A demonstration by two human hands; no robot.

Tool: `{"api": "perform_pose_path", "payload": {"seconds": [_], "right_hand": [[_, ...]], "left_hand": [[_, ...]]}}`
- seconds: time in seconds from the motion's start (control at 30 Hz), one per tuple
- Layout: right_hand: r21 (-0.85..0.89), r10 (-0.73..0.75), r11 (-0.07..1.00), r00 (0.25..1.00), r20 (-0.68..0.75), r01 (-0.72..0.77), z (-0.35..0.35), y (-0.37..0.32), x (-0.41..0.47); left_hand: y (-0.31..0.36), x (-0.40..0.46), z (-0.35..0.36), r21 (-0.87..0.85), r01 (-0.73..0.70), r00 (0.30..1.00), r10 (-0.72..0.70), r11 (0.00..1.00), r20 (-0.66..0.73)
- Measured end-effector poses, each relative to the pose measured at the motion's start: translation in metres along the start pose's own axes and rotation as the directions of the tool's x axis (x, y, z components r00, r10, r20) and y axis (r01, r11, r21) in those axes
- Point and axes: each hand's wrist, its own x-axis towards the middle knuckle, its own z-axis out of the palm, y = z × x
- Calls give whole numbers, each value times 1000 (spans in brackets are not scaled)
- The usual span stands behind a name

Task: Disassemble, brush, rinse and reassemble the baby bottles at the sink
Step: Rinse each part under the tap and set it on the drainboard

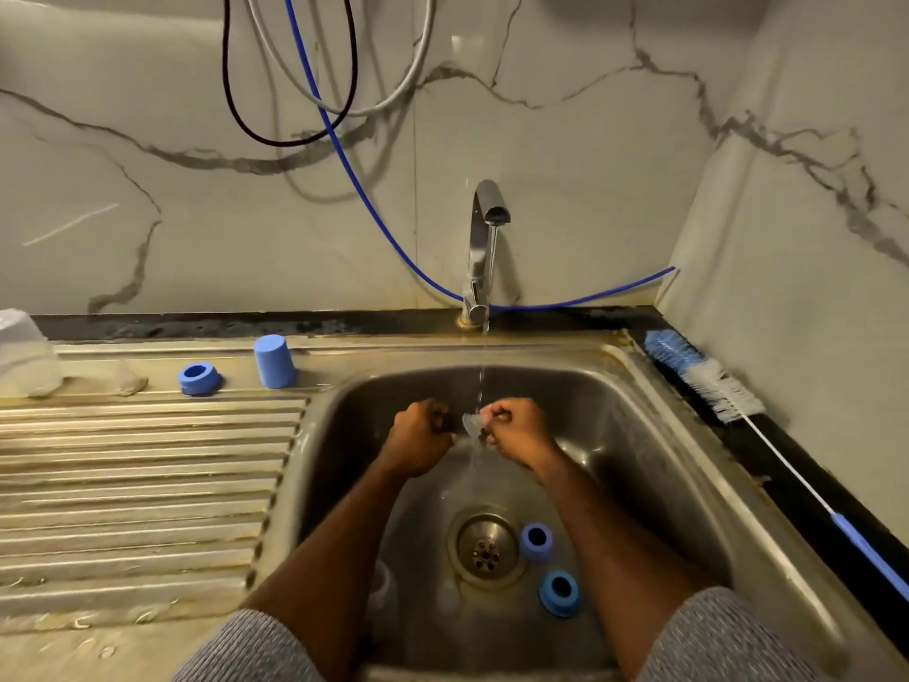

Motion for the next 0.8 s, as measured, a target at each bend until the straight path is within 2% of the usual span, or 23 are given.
{"api": "perform_pose_path", "payload": {"seconds": [0.23, 0.37, 0.5, 0.57, 0.63, 0.8], "right_hand": [[200, 31, 979, 999, 15, -33, -6, 0, 0], [233, 22, 972, 998, 56, -35, -7, -2, -1], [303, 25, 952, 997, 77, -48, -6, -6, -3], [327, 14, 944, 996, 90, -43, -5, -6, -3], [335, 0, 941, 995, 104, -35, -3, -7, -3], [419, -10, 906, 989, 147, -53, -2, -11, -4]], "left_hand": [[6, -5, 4, -30, 4, 998, -2, 1000, 68], [11, -11, 8, -253, 93, 992, -70, 963, 102], [20, -18, 8, -539, 153, 983, -73, 828, 168], [23, -18, 9, -630, 154, 984, -58, 761, 170], [22, -16, 10, -671, 154, 986, -70, 725, 151], [17, -14, 12, -674, 129, 991, -80, 727, 103]]}}
